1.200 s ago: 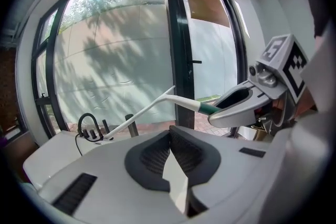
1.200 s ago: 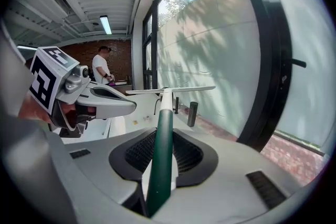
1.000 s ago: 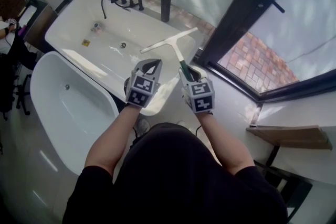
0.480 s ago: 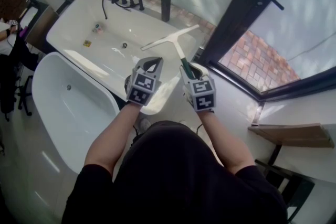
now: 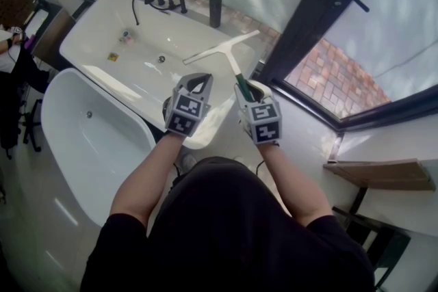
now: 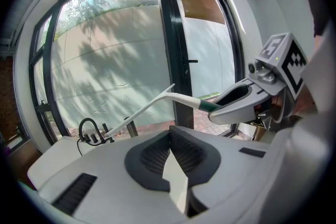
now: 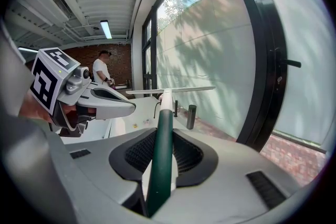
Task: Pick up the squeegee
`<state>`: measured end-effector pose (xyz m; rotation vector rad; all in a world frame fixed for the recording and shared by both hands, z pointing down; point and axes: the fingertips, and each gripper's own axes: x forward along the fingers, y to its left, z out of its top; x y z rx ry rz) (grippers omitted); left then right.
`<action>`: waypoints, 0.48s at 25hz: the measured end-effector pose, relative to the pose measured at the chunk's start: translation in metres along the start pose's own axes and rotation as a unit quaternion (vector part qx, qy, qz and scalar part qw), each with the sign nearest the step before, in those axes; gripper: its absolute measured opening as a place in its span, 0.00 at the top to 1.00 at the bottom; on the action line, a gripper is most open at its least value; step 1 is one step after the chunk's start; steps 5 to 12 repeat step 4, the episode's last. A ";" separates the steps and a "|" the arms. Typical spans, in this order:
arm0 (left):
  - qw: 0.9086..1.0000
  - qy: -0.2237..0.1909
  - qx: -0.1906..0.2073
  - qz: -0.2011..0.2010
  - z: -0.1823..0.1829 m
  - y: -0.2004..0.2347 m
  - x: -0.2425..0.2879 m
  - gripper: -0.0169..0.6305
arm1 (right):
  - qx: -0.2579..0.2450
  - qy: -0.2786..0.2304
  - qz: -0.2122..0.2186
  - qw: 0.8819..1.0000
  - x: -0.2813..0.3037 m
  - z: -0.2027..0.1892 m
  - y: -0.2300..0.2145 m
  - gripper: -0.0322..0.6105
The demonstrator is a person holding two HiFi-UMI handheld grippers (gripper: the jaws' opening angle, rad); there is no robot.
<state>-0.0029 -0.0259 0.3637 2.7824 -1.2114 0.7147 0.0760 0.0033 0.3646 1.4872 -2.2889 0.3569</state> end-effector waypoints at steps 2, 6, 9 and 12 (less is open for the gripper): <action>1.000 0.000 0.003 -0.003 -0.002 -0.002 -0.002 0.97 | 0.000 0.000 -0.001 1.000 -0.001 -0.001 0.002 0.79; 1.000 0.001 0.004 -0.004 -0.004 -0.003 -0.004 0.97 | -0.001 0.000 -0.001 1.000 -0.002 -0.002 0.004 0.79; 1.000 0.001 0.004 -0.004 -0.004 -0.003 -0.004 0.97 | -0.001 0.000 -0.001 1.000 -0.002 -0.002 0.004 0.79; 1.000 0.001 0.004 -0.004 -0.004 -0.003 -0.004 0.97 | -0.001 0.000 -0.001 1.000 -0.002 -0.002 0.004 0.79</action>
